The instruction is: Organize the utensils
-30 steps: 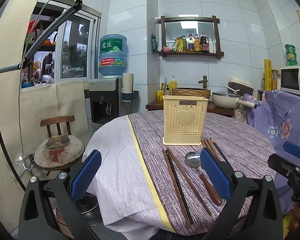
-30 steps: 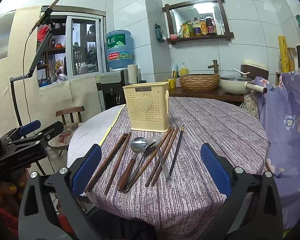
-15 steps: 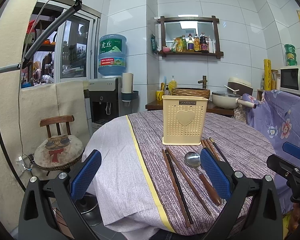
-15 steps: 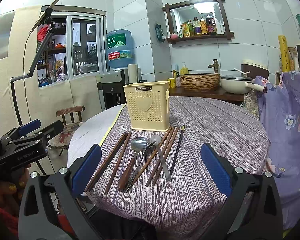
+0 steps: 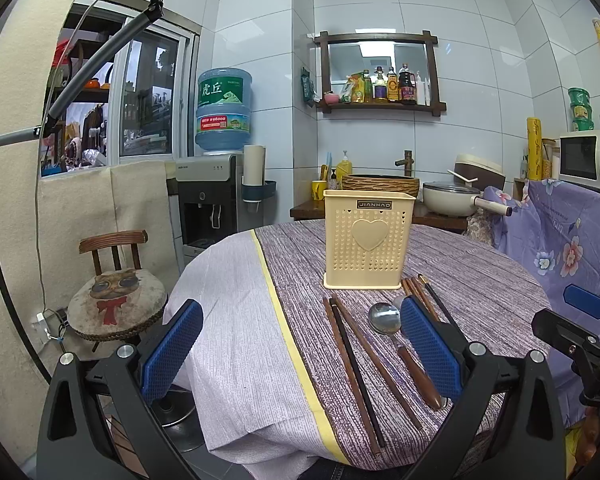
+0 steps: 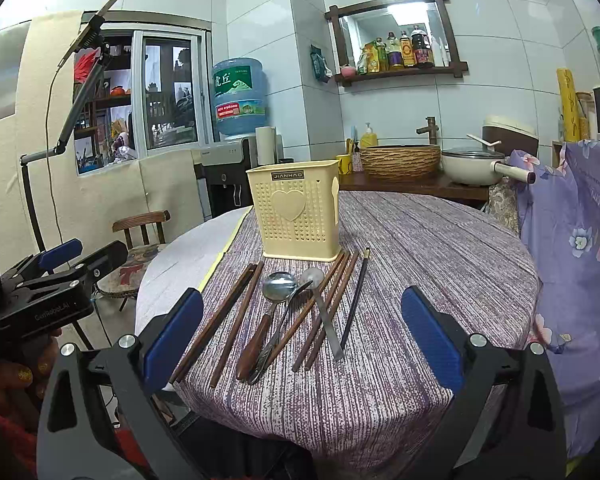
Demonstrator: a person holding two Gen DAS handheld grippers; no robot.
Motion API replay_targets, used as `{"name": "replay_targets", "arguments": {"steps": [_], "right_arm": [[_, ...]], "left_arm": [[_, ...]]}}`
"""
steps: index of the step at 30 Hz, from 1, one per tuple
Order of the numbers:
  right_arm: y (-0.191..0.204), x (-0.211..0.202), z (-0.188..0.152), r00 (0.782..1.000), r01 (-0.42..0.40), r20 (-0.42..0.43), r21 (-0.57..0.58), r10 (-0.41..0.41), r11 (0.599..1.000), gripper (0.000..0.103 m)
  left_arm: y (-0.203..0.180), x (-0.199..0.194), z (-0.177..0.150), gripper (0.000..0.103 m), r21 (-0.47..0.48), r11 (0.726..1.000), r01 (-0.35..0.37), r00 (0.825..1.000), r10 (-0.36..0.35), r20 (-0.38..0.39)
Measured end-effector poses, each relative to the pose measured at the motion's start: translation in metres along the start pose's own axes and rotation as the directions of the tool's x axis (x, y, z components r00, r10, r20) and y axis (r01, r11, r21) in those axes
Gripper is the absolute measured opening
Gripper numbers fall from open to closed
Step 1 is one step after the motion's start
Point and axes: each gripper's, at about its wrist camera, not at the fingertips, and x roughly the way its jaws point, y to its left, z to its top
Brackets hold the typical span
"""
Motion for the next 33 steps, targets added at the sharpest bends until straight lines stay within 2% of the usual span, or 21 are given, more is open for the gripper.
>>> {"name": "replay_targets", "arguments": {"steps": [33], "right_arm": [[-0.003, 0.0003, 0.0019, 1.0, -0.005, -0.007, 0.007, 0.005, 1.0, 0.098]], "left_arm": [[-0.0017, 0.0007, -0.0009, 0.098, 0.003, 1.0, 0.0, 1.0, 0.0, -0.003]]}}
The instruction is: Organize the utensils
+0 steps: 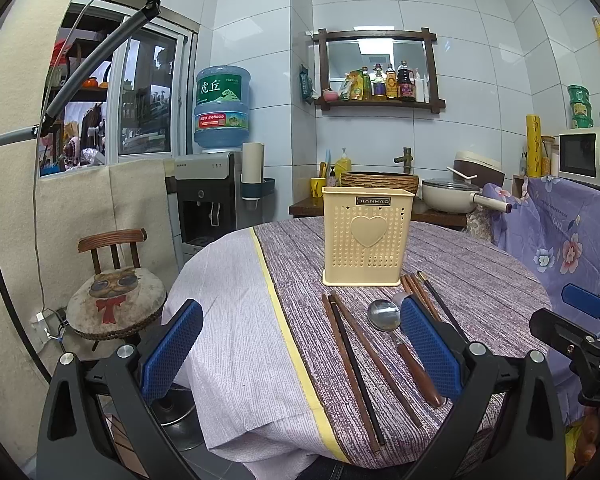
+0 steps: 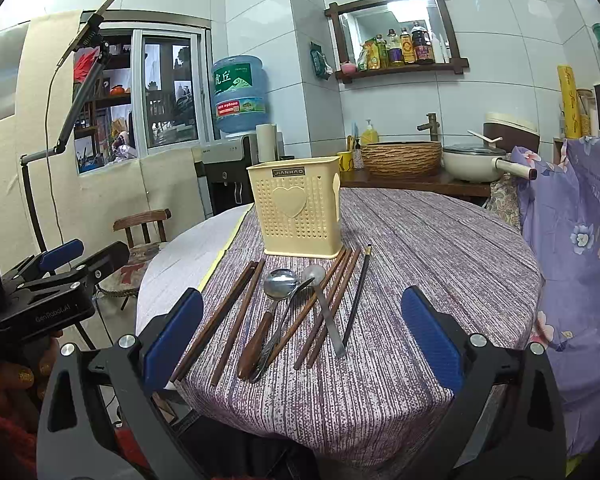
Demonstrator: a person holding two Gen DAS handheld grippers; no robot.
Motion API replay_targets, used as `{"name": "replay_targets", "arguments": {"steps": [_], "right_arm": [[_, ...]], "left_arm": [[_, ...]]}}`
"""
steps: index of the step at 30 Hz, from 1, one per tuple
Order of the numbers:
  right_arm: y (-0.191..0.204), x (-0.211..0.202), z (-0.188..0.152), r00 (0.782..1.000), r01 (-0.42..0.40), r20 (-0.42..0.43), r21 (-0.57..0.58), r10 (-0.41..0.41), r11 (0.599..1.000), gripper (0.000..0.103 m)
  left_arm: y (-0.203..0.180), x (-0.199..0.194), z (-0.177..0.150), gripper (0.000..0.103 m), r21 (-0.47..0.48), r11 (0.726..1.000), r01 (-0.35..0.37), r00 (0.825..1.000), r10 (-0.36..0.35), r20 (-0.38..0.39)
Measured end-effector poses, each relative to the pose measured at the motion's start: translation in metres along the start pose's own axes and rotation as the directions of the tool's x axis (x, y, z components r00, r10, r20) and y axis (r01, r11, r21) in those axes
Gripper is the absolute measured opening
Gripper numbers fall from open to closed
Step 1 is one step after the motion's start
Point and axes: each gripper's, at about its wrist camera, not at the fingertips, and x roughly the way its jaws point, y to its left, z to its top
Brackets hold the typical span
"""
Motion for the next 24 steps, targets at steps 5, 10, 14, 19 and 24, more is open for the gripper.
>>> {"name": "replay_targets", "arguments": {"steps": [5, 10, 14, 19, 24], "right_arm": [[0.001, 0.001, -0.001, 1.0, -0.002, -0.005, 0.0, 0.002, 1.0, 0.098], [0.002, 0.005, -0.003, 1.0, 0.0, -0.017, -0.003, 0.0, 1.0, 0.098], [0.001, 0.014, -0.004, 0.998, 0.03, -0.051, -0.015, -0.031, 0.999, 0.098], [-0.015, 0.036, -0.004, 0.986, 0.098, -0.132, -0.023, -0.101, 0.995, 0.098], [-0.039, 0.068, -0.003, 0.965, 0.12, -0.238, 0.017, -0.113, 0.993, 0.098]], "left_arm": [[0.0, 0.0, 0.0, 0.098, 0.0, 1.0, -0.001, 1.0, 0.001, -0.001], [-0.001, 0.001, -0.003, 0.098, -0.003, 1.0, 0.002, 1.0, -0.003, -0.017], [0.001, 0.014, -0.01, 0.098, -0.012, 1.0, -0.012, 0.997, 0.011, -0.074], [0.009, 0.035, -0.015, 0.098, -0.007, 1.0, -0.022, 0.988, 0.021, -0.154], [0.017, 0.069, -0.021, 0.096, -0.018, 1.0, 0.024, 0.955, -0.029, -0.295]]}}
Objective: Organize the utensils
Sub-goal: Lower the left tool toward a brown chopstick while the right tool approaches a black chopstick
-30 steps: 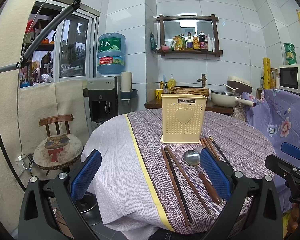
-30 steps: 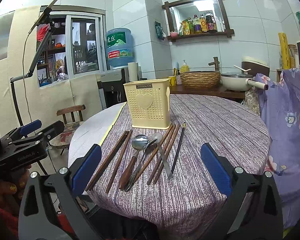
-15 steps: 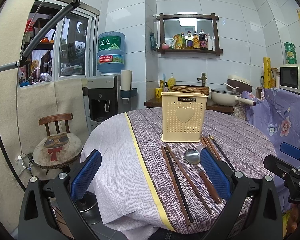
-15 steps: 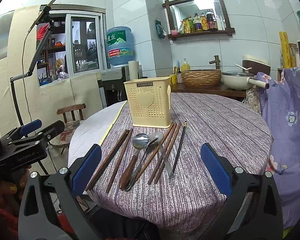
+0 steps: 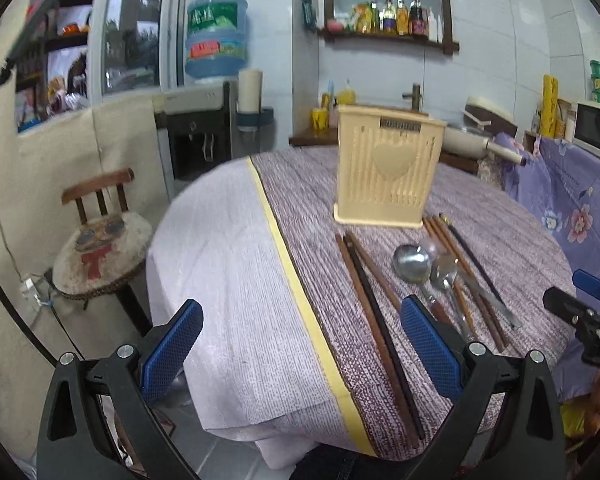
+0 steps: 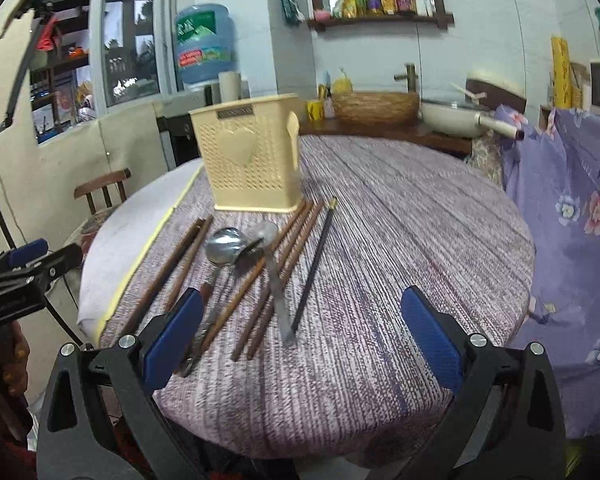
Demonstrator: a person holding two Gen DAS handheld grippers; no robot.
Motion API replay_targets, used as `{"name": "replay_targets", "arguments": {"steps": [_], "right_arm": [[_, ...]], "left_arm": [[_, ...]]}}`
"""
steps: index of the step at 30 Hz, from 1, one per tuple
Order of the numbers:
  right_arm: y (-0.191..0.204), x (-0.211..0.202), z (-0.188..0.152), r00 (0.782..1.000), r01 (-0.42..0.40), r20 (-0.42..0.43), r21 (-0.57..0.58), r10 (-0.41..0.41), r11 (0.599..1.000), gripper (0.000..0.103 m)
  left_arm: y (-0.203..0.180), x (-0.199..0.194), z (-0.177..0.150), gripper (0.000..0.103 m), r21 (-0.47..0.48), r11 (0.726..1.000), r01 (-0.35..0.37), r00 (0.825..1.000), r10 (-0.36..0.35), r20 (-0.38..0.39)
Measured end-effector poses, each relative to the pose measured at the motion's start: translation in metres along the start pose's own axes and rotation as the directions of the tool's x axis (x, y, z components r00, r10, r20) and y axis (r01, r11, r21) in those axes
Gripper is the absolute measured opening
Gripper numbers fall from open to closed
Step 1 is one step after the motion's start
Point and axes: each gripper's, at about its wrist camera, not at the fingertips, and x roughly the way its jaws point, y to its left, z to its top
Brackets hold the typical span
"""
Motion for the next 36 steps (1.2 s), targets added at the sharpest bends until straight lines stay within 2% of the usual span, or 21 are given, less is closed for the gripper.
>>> {"name": "replay_targets", "arguments": {"steps": [5, 6, 10, 12, 16, 21, 28, 34, 36], "right_arm": [[-0.012, 0.029, 0.02, 0.996, 0.069, -0.064, 0.003, -0.069, 0.998, 0.097], [-0.013, 0.034, 0.023, 0.994, 0.072, -0.079, 0.004, -0.072, 0.997, 0.094], [-0.023, 0.066, 0.041, 0.985, 0.049, -0.165, 0.05, -0.04, 0.998, 0.083], [-0.026, 0.077, 0.047, 0.979, 0.043, -0.201, 0.067, -0.029, 0.997, 0.075], [-0.026, 0.093, 0.054, 0.972, 0.047, -0.233, 0.069, -0.03, 0.996, 0.07], [-0.022, 0.111, 0.056, 0.96, 0.041, -0.278, 0.074, -0.019, 0.996, 0.067], [-0.021, 0.117, 0.055, 0.96, 0.032, -0.281, 0.091, -0.005, 0.995, 0.067], [-0.02, 0.115, 0.056, 0.962, 0.042, -0.273, 0.074, -0.02, 0.996, 0.067], [-0.018, 0.115, 0.056, 0.962, 0.048, -0.273, 0.052, -0.032, 0.997, 0.067]], "left_arm": [[0.009, 0.018, 0.016, 0.085, -0.021, 0.999, 0.043, 0.997, -0.044, -0.056], [0.01, 0.022, 0.02, 0.079, -0.028, 0.998, 0.048, 0.996, -0.05, -0.069], [0.003, 0.047, 0.034, 0.058, -0.018, 0.997, 0.075, 0.985, -0.077, -0.156], [-0.002, 0.058, 0.037, 0.052, -0.004, 0.996, 0.089, 0.977, -0.088, -0.194], [-0.008, 0.073, 0.037, 0.039, 0.002, 0.994, 0.109, 0.963, -0.105, -0.247], [-0.005, 0.087, 0.039, 0.035, -0.05, 0.989, 0.142, 0.946, -0.15, -0.289], [-0.016, 0.102, 0.042, 0.035, -0.035, 0.987, 0.158, 0.932, -0.16, -0.324], [-0.02, 0.109, 0.04, 0.034, -0.011, 0.992, 0.129, 0.931, -0.125, -0.343], [-0.019, 0.108, 0.041, 0.034, 0.011, 0.995, 0.097, 0.934, -0.087, -0.347]]}}
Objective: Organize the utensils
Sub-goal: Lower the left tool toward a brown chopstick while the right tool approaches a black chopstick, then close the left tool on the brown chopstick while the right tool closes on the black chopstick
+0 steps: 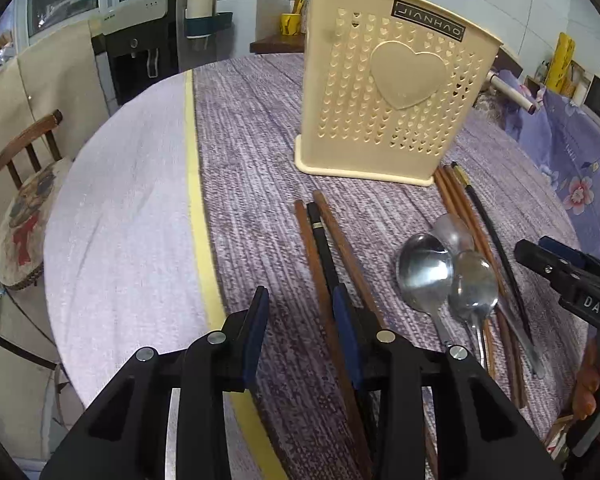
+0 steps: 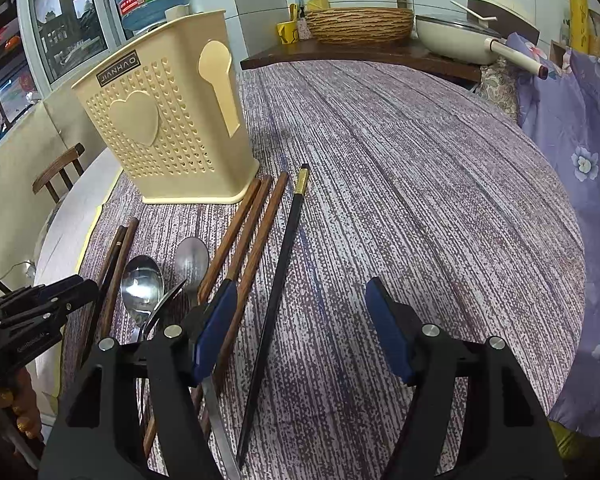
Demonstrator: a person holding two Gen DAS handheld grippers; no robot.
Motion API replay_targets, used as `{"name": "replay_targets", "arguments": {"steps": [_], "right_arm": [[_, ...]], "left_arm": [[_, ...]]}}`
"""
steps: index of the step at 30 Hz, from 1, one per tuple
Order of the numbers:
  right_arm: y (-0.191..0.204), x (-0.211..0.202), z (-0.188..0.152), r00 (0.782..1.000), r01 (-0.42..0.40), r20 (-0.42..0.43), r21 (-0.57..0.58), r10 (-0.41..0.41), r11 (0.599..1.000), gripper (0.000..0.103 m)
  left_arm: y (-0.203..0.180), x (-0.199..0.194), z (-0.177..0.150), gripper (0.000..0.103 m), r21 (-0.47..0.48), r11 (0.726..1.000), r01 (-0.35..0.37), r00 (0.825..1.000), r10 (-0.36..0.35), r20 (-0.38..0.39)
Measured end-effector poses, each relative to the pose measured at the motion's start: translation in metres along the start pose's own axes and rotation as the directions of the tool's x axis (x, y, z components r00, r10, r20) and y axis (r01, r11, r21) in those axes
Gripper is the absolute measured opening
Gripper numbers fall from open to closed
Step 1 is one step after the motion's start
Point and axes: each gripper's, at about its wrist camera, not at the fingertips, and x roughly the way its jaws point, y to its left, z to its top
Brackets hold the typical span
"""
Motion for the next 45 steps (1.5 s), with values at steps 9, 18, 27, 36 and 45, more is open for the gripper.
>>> {"name": "replay_targets", "arguments": {"steps": [9, 18, 27, 36, 45], "right_arm": [[-0.001, 0.011, 0.007, 1.0, 0.008, -0.02, 0.013, -0.008, 1.0, 0.067], [0.002, 0.012, 0.009, 1.0, 0.014, -0.016, 0.005, -0.014, 1.0, 0.067], [0.001, 0.016, 0.011, 0.999, 0.035, -0.023, 0.008, -0.035, 0.999, 0.067], [-0.005, 0.02, 0.018, 0.999, 0.033, -0.039, 0.021, -0.032, 0.999, 0.067], [0.007, 0.044, 0.043, 0.997, 0.052, -0.063, 0.007, -0.051, 0.999, 0.048]], "left_arm": [[0.006, 0.001, 0.008, 0.033, -0.02, 1.0, 0.004, 1.0, -0.004, -0.017], [-0.001, 0.007, 0.007, 0.033, -0.002, 1.0, -0.013, 1.0, 0.013, -0.013], [-0.007, 0.012, 0.01, 0.033, -0.015, 1.0, -0.025, 0.999, 0.025, -0.035], [0.002, 0.014, 0.013, 0.032, -0.022, 0.999, -0.039, 0.998, 0.037, -0.056], [-0.003, 0.02, 0.019, 0.032, -0.031, 0.999, -0.037, 0.998, 0.036, -0.055]]}}
